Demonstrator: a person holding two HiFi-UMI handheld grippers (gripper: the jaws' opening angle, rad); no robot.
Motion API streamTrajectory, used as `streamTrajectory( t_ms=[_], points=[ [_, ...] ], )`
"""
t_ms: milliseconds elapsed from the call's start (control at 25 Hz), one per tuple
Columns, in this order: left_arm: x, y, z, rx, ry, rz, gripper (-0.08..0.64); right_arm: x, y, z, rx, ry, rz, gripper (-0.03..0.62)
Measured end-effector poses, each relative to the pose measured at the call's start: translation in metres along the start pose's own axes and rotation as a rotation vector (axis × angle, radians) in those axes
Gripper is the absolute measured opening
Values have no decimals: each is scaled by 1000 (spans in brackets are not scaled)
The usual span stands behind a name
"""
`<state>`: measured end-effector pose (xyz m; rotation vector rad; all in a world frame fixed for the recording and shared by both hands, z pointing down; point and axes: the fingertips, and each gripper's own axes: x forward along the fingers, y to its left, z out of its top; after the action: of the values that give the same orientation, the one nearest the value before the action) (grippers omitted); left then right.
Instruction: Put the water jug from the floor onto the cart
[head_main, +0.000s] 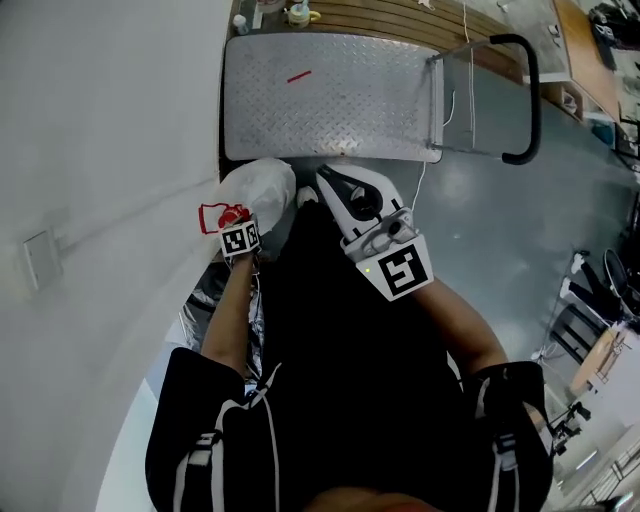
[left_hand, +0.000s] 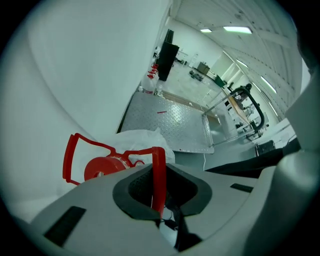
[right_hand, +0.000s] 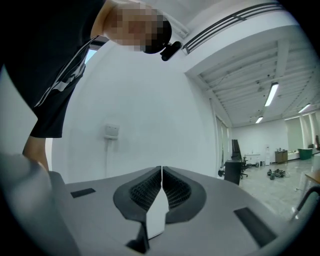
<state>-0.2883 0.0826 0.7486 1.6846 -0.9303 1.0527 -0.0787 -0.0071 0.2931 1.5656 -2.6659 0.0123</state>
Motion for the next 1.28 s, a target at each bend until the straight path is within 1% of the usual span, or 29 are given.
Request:
streamTrajectory(
  t_ms=[160, 240, 320, 520, 640, 760, 840, 960, 1120, 1280],
  points=[
    [-1, -10, 27, -19, -20, -5, 52, -23, -40, 1, 14, -27, -148, 18],
    [-1, -23, 36, -12, -21, -13, 52, -35, -59, 3, 17, -39, -198, 18],
    [-1, -36, 44, 13, -19, -11, 52, -45, -74, 4, 27, -55, -229, 18],
    [0, -64, 68, 112, -22, 9, 52, -64, -104, 2, 22, -71, -258, 18],
    [3, -78, 82, 148, -20, 17, 52, -71, -123, 1, 19, -75, -263, 18],
    [4, -97, 92, 149, -19, 31, 52, -80, -145, -2, 43, -77, -268, 18],
    [8, -120, 100, 140, -26, 33, 52, -91, -164, -3, 62, -65, -271, 18],
    [14, -150, 115, 132, -58, 35, 54, -106, -192, -2, 64, -69, -277, 18],
    [22, -170, 144, 103, -102, 53, 54, -116, -232, -11, 77, -79, -317, 18],
    [27, -201, 175, 125, -106, 69, 57, -126, -274, -12, 104, -85, -318, 18]
  ],
)
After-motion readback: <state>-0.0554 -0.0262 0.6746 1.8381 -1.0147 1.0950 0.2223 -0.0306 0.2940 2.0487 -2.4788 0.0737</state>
